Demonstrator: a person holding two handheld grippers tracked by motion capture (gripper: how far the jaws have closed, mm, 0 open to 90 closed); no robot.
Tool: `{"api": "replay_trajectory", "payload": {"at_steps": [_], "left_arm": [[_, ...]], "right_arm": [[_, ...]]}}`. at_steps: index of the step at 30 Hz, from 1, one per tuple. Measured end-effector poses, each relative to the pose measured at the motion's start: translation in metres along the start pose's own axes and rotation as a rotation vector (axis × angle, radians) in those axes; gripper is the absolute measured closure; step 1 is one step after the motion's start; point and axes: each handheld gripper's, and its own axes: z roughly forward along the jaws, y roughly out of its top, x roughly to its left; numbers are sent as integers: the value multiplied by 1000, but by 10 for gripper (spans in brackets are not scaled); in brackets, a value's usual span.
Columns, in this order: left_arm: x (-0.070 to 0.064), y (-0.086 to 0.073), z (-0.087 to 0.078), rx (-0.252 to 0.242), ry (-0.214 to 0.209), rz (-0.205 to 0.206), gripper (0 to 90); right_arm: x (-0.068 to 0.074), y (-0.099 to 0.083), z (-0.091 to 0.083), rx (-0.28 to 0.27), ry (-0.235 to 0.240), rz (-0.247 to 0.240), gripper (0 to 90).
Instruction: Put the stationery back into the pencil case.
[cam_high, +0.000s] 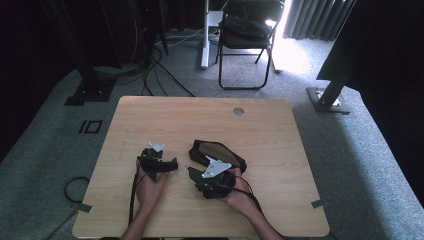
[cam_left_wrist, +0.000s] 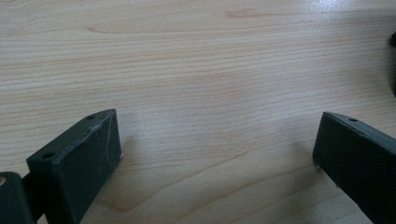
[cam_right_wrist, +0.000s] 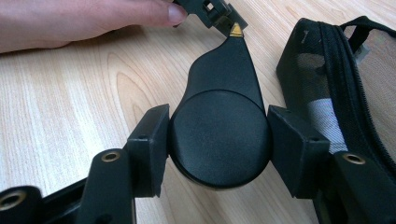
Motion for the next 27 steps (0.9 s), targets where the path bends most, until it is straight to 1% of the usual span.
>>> {"api": "replay_trajectory", "payload": {"at_steps": [27], "left_arm": [[0, 0, 0, 0, 0, 0, 13]], "right_arm": [[-3, 12, -15, -51, -23, -10, 418]]}}
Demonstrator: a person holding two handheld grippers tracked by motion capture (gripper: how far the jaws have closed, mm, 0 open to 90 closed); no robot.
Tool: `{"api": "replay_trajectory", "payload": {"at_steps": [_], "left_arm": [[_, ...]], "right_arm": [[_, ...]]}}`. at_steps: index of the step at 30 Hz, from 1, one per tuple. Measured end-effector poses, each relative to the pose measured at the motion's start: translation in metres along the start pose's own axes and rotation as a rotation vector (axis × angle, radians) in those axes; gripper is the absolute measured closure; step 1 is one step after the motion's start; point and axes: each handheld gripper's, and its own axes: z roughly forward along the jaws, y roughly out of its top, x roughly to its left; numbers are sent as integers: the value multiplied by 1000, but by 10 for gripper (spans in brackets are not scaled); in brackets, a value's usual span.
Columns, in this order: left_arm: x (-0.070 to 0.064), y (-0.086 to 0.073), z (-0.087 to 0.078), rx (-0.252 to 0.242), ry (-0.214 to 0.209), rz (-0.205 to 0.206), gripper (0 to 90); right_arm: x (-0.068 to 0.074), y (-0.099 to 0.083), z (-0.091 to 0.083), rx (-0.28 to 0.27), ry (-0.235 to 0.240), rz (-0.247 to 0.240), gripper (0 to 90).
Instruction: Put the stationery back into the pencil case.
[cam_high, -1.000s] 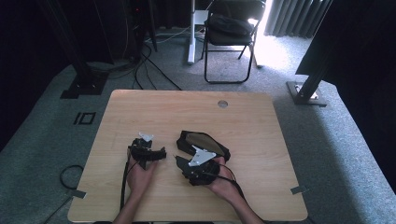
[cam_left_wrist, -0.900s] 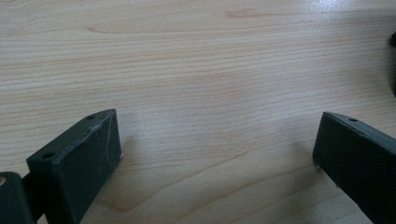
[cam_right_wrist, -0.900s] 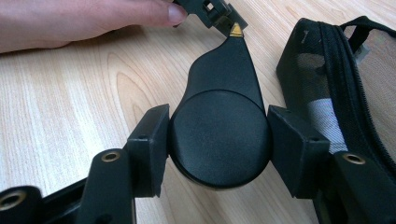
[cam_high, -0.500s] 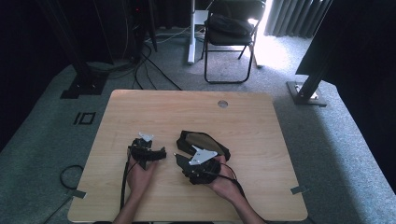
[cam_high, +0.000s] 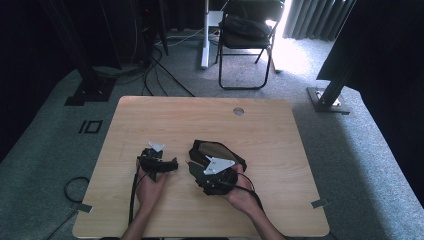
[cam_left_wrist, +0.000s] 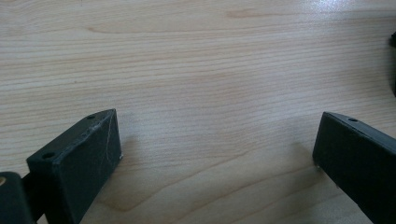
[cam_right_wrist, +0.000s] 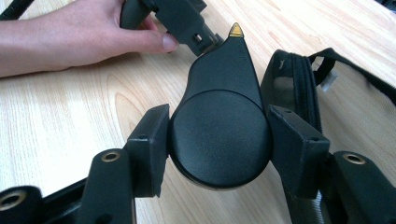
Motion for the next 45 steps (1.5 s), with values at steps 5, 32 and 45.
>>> {"api": "replay_trajectory", "payload": {"at_steps": [5, 32, 45], "left_arm": [[0, 0, 0, 0, 0, 0, 13], [0, 0, 0, 0, 0, 0, 13], [0, 0, 0, 0, 0, 0, 13]], "right_arm": [[0, 3, -2, -8, -3, -3, 418], [-10, 11, -11, -43, -31, 3, 418], [-18, 13, -16, -56, -46, 18, 418]]}}
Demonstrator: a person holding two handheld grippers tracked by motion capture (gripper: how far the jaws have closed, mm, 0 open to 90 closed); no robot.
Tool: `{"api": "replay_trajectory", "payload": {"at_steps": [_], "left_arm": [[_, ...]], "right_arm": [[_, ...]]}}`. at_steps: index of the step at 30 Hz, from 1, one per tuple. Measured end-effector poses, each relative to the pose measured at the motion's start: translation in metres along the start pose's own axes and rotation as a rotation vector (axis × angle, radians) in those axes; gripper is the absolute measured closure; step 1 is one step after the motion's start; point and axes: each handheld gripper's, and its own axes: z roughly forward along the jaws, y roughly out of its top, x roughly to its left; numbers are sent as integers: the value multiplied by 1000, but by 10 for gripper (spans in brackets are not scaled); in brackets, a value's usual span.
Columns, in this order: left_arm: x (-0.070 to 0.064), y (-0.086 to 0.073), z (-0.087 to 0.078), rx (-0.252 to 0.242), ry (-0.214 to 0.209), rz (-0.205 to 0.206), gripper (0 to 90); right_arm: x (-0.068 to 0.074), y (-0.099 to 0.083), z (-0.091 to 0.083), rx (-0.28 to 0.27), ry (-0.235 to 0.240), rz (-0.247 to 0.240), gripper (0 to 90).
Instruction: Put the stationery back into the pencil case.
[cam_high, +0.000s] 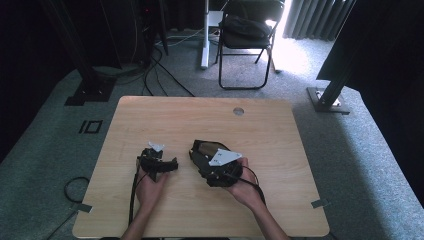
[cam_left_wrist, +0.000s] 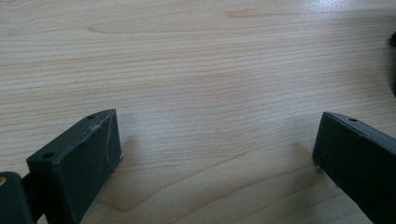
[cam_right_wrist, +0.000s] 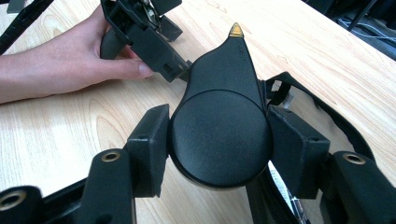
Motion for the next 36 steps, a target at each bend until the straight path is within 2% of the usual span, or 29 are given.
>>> {"api": "replay_trajectory", "payload": {"at_steps": [36], "left_arm": [[0, 0, 0, 0, 0, 0, 13]], "right_arm": [[-17, 1, -9, -17, -41, 26, 418]]}}
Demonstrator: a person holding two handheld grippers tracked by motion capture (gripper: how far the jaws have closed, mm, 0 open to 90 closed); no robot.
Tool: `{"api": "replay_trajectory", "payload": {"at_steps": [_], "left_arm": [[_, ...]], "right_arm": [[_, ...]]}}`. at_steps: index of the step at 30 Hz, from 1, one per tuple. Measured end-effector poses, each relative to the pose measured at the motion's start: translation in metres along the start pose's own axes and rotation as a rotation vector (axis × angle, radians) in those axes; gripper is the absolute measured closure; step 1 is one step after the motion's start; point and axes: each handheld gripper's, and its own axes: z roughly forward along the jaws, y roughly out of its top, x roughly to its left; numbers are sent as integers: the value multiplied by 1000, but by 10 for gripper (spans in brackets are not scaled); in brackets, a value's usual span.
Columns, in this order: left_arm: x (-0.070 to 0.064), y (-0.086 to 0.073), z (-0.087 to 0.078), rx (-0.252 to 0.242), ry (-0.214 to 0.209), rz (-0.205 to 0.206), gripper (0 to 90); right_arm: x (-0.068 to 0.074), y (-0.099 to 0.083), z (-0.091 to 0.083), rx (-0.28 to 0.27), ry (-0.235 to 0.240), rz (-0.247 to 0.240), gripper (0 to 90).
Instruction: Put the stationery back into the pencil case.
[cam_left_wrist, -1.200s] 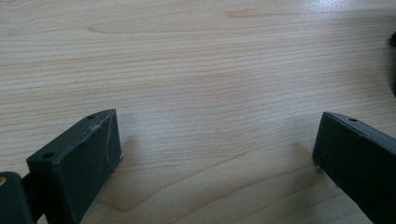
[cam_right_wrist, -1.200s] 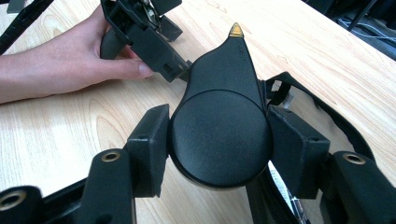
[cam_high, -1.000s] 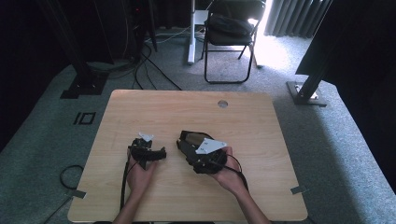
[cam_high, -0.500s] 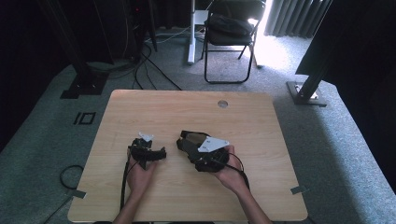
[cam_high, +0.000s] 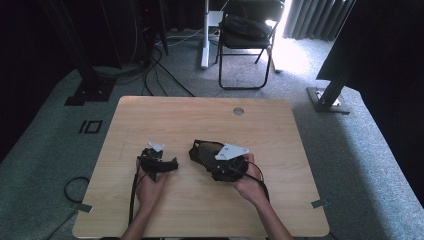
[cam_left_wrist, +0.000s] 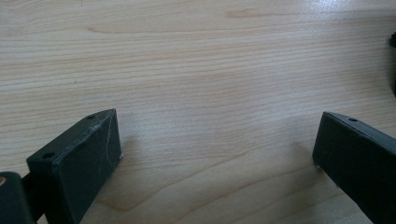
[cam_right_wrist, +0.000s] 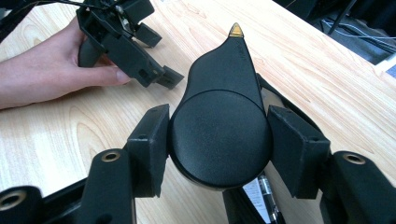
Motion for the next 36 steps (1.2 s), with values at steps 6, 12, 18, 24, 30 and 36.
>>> {"api": "replay_trajectory", "payload": {"at_steps": [6, 12, 18, 24, 30, 36], "left_arm": [[0, 0, 0, 0, 0, -1, 13], [0, 0, 0, 1, 0, 0, 13], [0, 0, 0, 0, 0, 0, 13], [0, 0, 0, 1, 0, 0, 13], [0, 0, 0, -1, 0, -1, 13], [0, 0, 0, 0, 0, 0, 13]], "right_arm": [[-4, 1, -2, -2, -12, 9, 418], [-8, 1, -2, -4, -19, 16, 418], [-11, 0, -3, -4, -28, 23, 418], [-14, -1, -3, -2, -33, 31, 418], [-18, -1, -2, -3, -39, 37, 418], [-22, -2, 0, -1, -42, 52, 418]]}}
